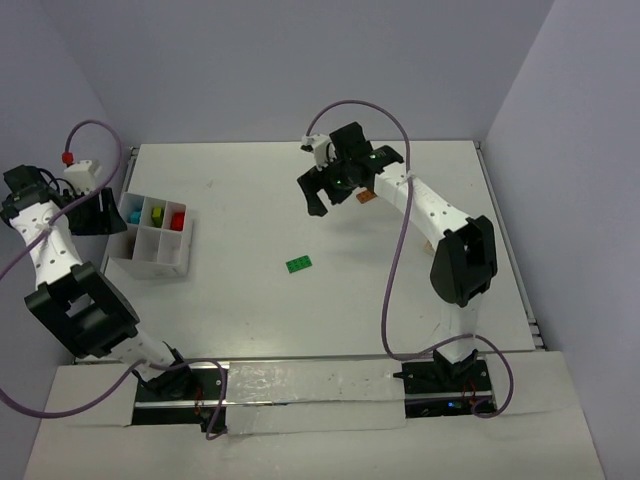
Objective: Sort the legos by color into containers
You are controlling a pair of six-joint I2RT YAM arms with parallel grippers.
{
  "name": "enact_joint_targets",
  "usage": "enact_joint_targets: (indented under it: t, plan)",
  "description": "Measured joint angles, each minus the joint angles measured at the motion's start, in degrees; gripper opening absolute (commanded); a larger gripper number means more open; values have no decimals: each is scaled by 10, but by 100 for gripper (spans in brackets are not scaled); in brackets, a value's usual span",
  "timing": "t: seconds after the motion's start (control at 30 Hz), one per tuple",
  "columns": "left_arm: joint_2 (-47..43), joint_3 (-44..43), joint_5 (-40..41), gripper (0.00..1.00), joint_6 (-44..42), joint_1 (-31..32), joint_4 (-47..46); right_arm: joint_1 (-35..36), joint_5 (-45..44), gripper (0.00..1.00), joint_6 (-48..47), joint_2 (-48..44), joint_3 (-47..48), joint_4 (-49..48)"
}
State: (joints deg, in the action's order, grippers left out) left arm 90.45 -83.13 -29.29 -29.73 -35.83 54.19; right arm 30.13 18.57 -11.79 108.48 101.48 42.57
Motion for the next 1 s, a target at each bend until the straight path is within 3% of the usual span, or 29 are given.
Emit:
enact_joint_targets:
  t: [0.43,1.0]
  plan:
    - [-57,-33,-30,70,28,43,-8,-88,-157,100,8,242,160,27]
    - [-76,-33,-53,71,59,67,-8,-133,-224,100,29,320,237,36]
